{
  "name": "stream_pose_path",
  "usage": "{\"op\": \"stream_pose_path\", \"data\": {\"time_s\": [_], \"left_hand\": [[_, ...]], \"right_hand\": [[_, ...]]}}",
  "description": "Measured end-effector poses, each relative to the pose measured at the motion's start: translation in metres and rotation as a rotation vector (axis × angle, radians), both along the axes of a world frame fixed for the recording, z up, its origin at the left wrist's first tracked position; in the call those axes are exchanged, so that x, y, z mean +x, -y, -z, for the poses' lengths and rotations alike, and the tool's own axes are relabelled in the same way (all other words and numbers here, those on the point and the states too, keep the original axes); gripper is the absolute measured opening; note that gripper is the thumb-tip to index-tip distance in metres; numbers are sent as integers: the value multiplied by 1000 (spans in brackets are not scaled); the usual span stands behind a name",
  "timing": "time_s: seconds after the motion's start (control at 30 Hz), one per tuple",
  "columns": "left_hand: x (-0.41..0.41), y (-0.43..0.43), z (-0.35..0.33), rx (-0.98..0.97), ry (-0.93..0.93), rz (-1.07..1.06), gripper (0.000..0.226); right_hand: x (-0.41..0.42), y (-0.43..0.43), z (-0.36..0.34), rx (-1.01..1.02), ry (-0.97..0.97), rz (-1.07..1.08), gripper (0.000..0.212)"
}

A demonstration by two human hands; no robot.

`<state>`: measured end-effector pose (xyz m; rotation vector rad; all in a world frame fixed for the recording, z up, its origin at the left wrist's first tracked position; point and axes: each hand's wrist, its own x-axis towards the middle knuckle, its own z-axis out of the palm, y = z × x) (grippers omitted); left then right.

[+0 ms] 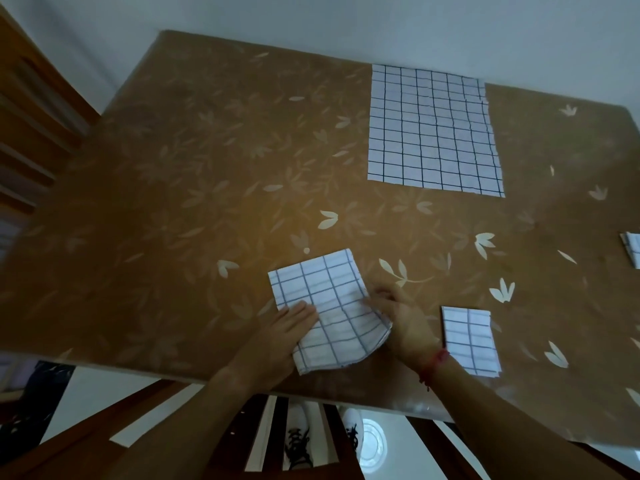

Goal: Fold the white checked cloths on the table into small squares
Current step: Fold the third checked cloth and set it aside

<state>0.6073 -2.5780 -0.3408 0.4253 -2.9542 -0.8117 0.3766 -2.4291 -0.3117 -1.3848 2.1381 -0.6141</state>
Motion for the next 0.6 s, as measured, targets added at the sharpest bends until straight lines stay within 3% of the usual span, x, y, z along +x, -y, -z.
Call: {"op": "stream_pose_path", "data": {"time_s": [0.1,0.3,0.47,0.6], "left_hand": [[13,-1,-1,-44,-69,-84,50],[24,-4,3,-67,-186,-236,42],[24,-3,7,-32,-189,-309,25],[23,-3,3,17,-198,-388,27]], "right_hand": [[0,-4,7,-61,-119,-89,20],[11,-4,4,-6,-35,-77,27],[13,-1,-2,-9,-70,-10,21],[10,6,-1,11,-27,43,16]]}}
